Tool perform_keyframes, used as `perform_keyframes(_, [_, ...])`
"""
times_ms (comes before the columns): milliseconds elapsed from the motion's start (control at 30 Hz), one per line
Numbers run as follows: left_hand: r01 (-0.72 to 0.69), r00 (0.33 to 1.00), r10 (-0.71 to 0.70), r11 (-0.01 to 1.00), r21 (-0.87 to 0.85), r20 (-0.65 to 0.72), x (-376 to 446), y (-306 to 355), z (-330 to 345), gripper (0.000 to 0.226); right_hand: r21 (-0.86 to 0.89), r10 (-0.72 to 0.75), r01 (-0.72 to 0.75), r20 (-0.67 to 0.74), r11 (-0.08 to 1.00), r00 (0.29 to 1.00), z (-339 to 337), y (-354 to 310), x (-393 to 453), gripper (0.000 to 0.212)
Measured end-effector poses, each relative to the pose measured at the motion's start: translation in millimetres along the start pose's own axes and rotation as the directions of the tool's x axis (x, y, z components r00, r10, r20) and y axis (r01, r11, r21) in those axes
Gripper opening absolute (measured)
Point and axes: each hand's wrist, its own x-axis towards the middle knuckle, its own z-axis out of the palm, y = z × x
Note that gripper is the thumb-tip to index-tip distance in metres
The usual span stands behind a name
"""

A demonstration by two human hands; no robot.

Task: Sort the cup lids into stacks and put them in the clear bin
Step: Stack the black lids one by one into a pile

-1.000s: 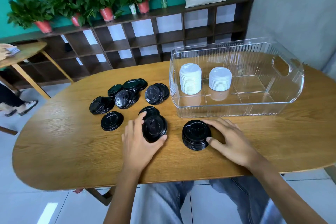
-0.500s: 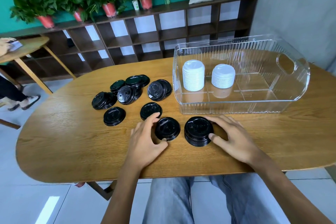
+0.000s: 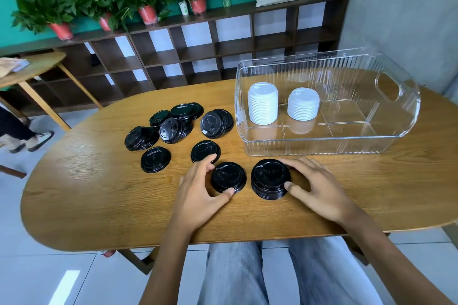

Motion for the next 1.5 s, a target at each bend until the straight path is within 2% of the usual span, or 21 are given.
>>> perform_keyframes(67, [-0.002,1.000,0.002,1.000,-0.006,-0.007,-0.3,-1.4,1.0,0.091,0.001,-0.001,0.001,-0.001,1.000,1.000,0.1,-0.1,-0.1,0.052])
perform_keyframes(167, [-0.016,0.999,0.012,0.995,-0.103,-0.039,-0.5,-3.5,2.0,0.090,0.003,-0.001,0.001,-0.004,1.000,1.000,0.4,-0.6,0.3,0.053])
perform_keyframes(367, [-0.155,0.963,0.054,0.912,-0.381,-0.263,-3.3,17.4,15.3,0.076,0.006,0.001,-0.001,0.002,1.000,1.000,-0.8,-2.7,0.0,0.053])
perform_keyframes(500, [-0.252,0.959,0.191,0.914,-0.319,-0.210,-0.1,52.6,44.6,0.074,0.001,-0.006,0.006,0.014,1.000,1.000,-2.6,-3.7,-1.8,0.051])
perform_keyframes(667, [-0.260,0.956,0.203,0.921,-0.289,-0.213,2.1,52.4,51.1,0.075,0.145,0.011,-0.008,-0.014,0.989,1.000,-3.1,-1.7,-2.4,0.042])
perform_keyframes(767, [-0.233,0.971,0.209,0.937,-0.259,-0.116,0.5,57.6,50.2,0.077,0.191,0.034,-0.024,-0.051,0.981,0.998,-3.9,-3.8,-3.4,0.042])
perform_keyframes(833, [-0.240,0.970,0.226,0.945,-0.223,-0.084,-0.8,59.6,51.2,0.077,0.176,0.037,-0.029,-0.040,0.984,0.999,-3.6,-5.5,-3.3,0.049])
perform_keyframes(1000, [-0.220,0.975,0.209,0.952,-0.211,-0.073,-1.1,60.0,50.0,0.079,0.052,0.024,-0.023,-0.022,0.998,0.999,0.0,-2.9,-0.5,0.041])
perform_keyframes(1133, [-0.192,0.981,0.186,0.958,-0.213,-0.046,-0.3,58.9,51.0,0.079,0.019,0.030,-0.030,-0.004,0.999,1.000,0.1,-2.1,0.4,0.045])
perform_keyframes(1500, [-0.182,0.983,0.179,0.963,-0.197,-0.035,3.1,52.2,53.8,0.085,0.035,0.013,-0.013,0.006,0.999,1.000,0.2,-1.7,0.9,0.046])
